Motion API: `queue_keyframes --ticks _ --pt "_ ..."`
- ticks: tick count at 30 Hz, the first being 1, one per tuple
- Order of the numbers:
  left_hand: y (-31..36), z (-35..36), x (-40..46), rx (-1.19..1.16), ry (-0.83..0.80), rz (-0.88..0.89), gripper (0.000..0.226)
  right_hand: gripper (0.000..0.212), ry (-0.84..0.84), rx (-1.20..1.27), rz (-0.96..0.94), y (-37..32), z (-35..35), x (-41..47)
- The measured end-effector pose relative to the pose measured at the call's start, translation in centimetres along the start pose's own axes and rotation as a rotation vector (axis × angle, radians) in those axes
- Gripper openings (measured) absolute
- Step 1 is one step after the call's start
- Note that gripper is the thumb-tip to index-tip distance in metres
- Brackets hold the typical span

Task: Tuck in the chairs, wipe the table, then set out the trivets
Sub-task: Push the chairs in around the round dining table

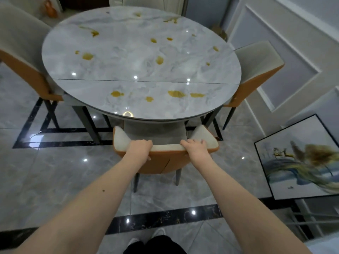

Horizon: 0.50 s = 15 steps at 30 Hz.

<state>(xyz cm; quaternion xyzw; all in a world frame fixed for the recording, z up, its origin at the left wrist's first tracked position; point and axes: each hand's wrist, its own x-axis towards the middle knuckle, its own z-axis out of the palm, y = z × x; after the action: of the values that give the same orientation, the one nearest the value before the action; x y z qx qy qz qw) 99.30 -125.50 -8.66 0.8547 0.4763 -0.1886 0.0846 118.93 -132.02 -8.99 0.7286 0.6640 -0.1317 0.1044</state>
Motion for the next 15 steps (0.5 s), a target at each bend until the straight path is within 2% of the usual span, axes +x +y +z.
queue_keyframes --ticks 6,12,15 --pt "0.5 0.2 0.0 0.015 0.013 -0.020 0.032 0.041 0.022 -0.020 0.015 -0.4 0.1 -0.1" --pt "0.7 -0.4 -0.7 -0.017 -0.026 -0.051 0.033 0.051 0.031 -0.039 0.024 -0.7 0.1 -0.4" --pt "1.0 -0.1 -1.3 -0.012 -0.021 -0.045 0.033 0.048 0.017 -0.055 0.012 -0.5 0.3 -0.5"
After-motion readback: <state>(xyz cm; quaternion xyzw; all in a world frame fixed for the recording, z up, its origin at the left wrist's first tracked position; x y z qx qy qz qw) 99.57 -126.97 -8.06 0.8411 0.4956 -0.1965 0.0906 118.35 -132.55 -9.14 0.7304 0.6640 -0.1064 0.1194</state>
